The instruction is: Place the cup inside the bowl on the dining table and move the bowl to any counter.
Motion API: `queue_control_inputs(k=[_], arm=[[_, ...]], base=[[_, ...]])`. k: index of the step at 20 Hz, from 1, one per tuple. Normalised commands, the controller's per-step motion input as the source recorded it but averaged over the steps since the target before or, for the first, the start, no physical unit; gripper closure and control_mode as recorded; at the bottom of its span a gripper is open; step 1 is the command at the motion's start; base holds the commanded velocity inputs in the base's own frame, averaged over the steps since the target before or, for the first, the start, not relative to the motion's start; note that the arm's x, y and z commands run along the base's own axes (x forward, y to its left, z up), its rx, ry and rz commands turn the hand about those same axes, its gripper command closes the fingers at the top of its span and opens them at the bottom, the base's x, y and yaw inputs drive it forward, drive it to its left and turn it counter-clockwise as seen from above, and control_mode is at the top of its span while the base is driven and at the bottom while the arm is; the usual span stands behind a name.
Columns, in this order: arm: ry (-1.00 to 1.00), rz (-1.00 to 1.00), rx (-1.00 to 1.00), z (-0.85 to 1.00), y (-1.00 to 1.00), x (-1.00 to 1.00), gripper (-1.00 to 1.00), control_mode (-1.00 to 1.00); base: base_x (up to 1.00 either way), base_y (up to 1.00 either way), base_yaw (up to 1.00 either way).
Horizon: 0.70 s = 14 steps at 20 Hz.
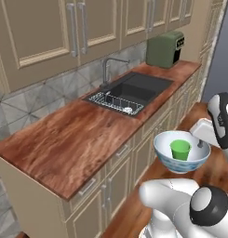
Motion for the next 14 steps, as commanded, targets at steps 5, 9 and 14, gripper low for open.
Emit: queue_control_inputs(k=[5,9,14], arm=[[0.0,0.0,0.0,0.0,0.0,0.0,1.0,1.0],[0.0,0.0,0.0,0.0,0.0,0.0,1.0,1.0],[0.0,0.0,0.0,0.0,0.0,0.0,1.0,1.0]], base=[[0.13,0.0,0.36],[0.2,0.0,0.35],[0.21,0.0,0.34]])
